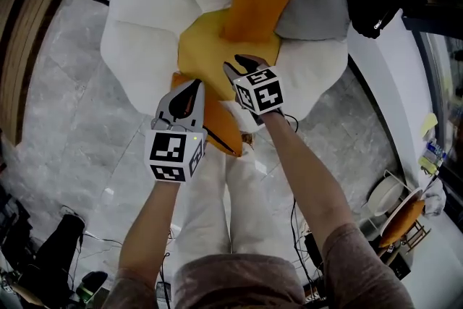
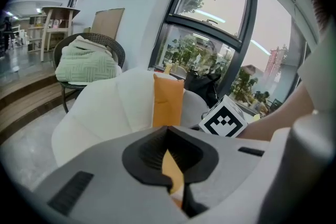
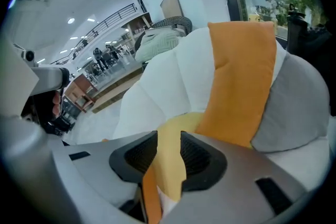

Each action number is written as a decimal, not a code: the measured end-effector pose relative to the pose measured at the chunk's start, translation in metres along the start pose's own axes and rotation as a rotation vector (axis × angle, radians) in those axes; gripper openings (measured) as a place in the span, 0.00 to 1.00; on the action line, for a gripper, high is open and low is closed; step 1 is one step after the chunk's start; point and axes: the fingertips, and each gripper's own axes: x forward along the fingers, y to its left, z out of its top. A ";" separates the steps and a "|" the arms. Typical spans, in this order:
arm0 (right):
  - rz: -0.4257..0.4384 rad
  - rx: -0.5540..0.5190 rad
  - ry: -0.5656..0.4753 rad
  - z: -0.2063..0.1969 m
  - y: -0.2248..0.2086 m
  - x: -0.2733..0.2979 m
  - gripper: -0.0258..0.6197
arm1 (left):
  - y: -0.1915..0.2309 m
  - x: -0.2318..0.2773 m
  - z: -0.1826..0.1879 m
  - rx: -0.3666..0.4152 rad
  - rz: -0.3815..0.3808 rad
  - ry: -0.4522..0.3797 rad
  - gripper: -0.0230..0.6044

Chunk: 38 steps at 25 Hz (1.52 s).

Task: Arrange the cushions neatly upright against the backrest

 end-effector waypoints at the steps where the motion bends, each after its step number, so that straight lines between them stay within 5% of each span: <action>1: 0.010 -0.007 0.006 -0.001 0.005 0.002 0.24 | 0.002 -0.004 -0.002 -0.007 0.010 -0.003 0.04; 20: 0.332 -0.199 0.333 -0.118 0.115 0.050 0.33 | 0.030 -0.057 -0.078 -0.135 0.136 -0.029 0.04; 31: 0.398 -0.072 0.338 -0.144 0.124 0.083 0.43 | 0.040 -0.046 -0.108 -0.146 0.133 0.000 0.04; 36: 0.424 -0.052 0.359 -0.147 0.132 0.087 0.42 | 0.043 -0.042 -0.113 -0.146 0.126 0.012 0.04; 38: 0.411 -0.081 0.369 -0.146 0.132 0.085 0.27 | 0.044 -0.042 -0.113 -0.146 0.125 0.012 0.04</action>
